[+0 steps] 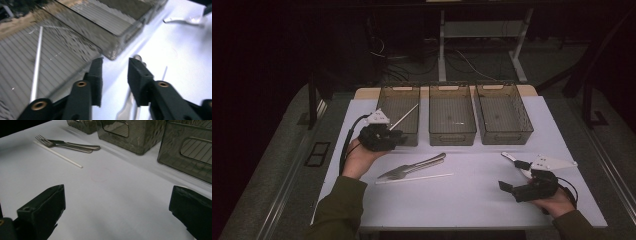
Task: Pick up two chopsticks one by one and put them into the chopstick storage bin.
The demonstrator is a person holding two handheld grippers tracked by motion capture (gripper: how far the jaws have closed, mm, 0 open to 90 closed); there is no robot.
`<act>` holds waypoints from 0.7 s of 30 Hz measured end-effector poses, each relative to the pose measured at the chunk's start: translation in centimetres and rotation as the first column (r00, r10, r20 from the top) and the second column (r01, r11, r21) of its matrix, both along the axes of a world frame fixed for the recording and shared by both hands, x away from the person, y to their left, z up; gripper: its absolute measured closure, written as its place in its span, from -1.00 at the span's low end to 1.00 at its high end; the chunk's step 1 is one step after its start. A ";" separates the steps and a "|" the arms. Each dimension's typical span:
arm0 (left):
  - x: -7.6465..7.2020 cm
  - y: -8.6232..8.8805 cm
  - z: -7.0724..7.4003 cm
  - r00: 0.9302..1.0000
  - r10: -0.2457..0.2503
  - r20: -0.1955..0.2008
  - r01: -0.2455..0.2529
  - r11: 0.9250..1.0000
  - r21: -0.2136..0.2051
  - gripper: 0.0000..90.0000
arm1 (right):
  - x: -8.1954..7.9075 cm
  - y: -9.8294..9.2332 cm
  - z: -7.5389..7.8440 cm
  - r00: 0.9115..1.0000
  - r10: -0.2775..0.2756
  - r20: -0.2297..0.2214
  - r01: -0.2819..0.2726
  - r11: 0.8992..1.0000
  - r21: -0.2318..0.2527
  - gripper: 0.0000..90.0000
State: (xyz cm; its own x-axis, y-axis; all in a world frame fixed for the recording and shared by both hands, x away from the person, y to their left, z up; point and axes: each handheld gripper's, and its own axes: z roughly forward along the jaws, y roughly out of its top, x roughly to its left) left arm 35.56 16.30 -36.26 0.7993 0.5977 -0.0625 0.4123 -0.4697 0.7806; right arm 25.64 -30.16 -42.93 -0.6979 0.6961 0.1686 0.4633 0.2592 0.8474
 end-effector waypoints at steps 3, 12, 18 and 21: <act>-1.2 0.0 -0.7 1.000 -0.015 0.005 0.015 1.000 0.016 0.78 | 0.0 -0.1 0.0 1.000 -0.001 0.000 0.001 1.000 0.003 -0.99; -4.2 2.5 -2.8 1.000 0.007 -0.023 -0.006 0.999 0.045 0.98 | -0.1 -0.1 0.1 1.000 0.000 0.003 0.000 1.000 0.002 -0.99; -5.6 5.2 -4.1 0.996 0.060 -0.059 -0.057 0.997 0.042 0.98 | -0.1 -0.1 0.1 1.000 0.000 0.003 0.000 1.000 0.003 -0.99; -6.1 6.2 -5.1 0.993 0.080 -0.088 -0.076 0.996 0.046 0.98 | -0.1 0.0 0.1 1.000 -0.001 0.004 0.001 1.000 0.003 -0.99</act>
